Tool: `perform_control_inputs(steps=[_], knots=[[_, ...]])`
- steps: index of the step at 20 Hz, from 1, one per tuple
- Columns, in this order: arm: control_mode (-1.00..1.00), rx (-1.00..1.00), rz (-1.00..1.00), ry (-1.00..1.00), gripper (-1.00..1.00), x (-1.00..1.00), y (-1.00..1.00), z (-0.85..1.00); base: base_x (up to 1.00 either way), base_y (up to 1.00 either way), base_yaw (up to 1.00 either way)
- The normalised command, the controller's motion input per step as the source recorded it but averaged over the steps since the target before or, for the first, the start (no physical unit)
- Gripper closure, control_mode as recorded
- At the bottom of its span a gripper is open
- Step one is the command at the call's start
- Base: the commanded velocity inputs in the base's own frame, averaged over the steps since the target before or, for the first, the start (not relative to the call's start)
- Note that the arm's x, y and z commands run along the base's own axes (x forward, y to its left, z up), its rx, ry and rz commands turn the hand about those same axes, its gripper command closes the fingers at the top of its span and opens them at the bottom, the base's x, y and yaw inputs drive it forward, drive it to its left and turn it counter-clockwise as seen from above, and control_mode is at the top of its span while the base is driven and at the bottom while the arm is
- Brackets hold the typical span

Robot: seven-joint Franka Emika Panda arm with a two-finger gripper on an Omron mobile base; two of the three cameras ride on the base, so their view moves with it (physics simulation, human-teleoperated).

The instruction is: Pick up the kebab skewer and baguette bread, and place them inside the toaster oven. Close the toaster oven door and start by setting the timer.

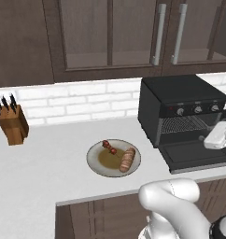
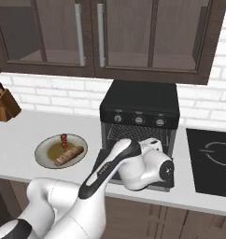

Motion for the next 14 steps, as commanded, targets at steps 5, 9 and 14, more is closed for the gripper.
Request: perform_control_inputs(steps=[5,9,14], knots=[[-1.0,0.17,0.0,-0.05,-1.0,0.4,0.0,-0.19,0.0,0.0,0.0],[-1.0,0.14,0.0,-0.01,-1.0,0.47,0.0,-0.09,0.0,0.0,0.0],[-1.0,0.05,0.0,-0.03,-1.0,0.34,-0.02,-0.06,0.0,0.0,0.0]])
